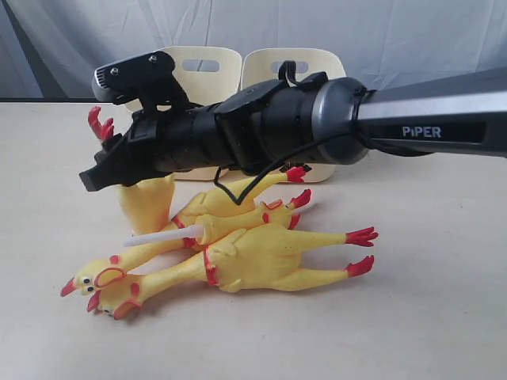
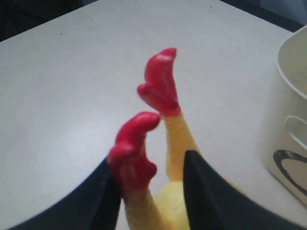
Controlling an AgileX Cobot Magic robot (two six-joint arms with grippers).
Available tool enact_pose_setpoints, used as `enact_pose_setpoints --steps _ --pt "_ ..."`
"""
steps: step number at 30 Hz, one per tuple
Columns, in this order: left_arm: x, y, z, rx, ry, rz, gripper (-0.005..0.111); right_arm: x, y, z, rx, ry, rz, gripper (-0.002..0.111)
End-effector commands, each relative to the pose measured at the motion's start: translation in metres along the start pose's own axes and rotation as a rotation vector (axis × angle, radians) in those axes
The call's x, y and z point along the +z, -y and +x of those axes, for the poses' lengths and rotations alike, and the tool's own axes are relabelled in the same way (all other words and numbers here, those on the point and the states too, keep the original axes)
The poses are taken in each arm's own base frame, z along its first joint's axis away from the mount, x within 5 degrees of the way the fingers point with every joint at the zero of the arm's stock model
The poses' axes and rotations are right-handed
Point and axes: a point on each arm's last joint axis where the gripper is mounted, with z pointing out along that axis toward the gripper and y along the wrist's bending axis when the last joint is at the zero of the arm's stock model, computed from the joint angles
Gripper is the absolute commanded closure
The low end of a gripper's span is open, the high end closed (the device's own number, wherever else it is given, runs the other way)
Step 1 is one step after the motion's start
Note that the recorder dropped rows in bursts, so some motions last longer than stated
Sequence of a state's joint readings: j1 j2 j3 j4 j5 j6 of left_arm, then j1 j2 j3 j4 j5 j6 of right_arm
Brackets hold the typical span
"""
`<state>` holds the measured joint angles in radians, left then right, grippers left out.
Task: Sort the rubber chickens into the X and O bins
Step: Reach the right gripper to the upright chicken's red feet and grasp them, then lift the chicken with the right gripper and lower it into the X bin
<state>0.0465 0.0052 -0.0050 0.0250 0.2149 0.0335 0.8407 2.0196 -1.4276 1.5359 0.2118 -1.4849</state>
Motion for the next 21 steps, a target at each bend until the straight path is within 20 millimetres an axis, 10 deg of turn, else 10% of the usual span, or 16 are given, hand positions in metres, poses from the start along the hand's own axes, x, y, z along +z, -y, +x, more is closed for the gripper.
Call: enact_pose_setpoints --steps 1,8,21 --pt "0.000 0.000 0.001 0.000 0.009 0.004 0.107 -0.001 -0.004 -0.002 -0.003 0.004 -0.044 0.086" --pt "0.000 0.000 0.001 0.000 0.009 0.004 0.107 -0.001 -0.006 -0.002 -0.003 0.002 -0.069 0.109" --pt "0.000 0.000 0.001 0.000 0.009 0.004 0.107 -0.014 -0.010 -0.030 -0.017 0.081 -0.073 0.109"
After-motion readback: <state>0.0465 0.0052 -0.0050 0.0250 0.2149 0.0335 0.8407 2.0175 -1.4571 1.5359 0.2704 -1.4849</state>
